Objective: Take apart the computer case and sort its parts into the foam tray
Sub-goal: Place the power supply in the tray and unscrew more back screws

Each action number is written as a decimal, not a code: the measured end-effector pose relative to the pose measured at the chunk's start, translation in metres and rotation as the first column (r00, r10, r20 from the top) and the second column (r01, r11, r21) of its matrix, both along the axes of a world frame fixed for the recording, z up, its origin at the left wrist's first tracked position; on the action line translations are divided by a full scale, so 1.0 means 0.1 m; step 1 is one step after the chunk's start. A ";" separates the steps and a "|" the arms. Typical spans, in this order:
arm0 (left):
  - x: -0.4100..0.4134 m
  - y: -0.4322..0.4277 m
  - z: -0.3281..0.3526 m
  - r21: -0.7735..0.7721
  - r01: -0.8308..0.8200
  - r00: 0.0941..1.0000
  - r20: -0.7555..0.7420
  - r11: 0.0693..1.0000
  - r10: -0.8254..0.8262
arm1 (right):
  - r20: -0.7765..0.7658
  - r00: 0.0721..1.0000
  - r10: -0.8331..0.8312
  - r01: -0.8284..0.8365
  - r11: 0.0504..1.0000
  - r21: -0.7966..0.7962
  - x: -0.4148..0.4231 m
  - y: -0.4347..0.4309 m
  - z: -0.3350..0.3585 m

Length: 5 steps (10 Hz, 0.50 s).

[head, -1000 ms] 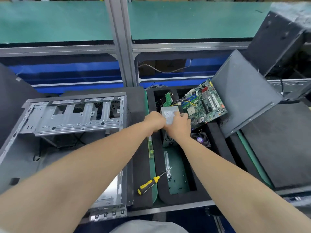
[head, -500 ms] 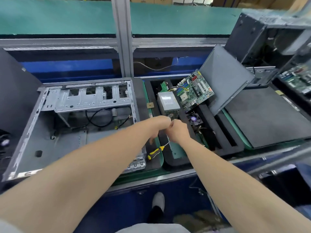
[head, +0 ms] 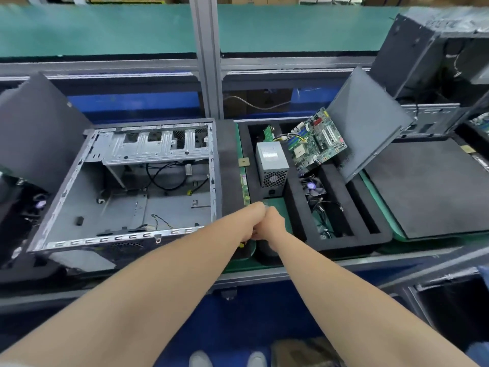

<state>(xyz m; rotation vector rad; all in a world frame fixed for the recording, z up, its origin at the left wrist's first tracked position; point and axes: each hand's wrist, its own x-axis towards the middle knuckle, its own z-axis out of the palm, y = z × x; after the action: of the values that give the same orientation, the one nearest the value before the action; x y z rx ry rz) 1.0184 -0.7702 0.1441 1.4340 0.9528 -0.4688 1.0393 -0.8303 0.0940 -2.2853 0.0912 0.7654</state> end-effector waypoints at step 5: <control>-0.03 0.18 0.70 0.152 -0.103 0.939 0.342 0.983 0.045 | 0.005 0.949 -0.315 0.265 0.807 0.528 0.19 0.19 0.64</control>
<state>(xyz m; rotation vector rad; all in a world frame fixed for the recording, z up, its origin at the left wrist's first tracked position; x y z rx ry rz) 1.0156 -0.7525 0.2139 1.5625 0.7776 -0.0800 1.0585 -0.8113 0.1584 -1.7261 0.1654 0.4489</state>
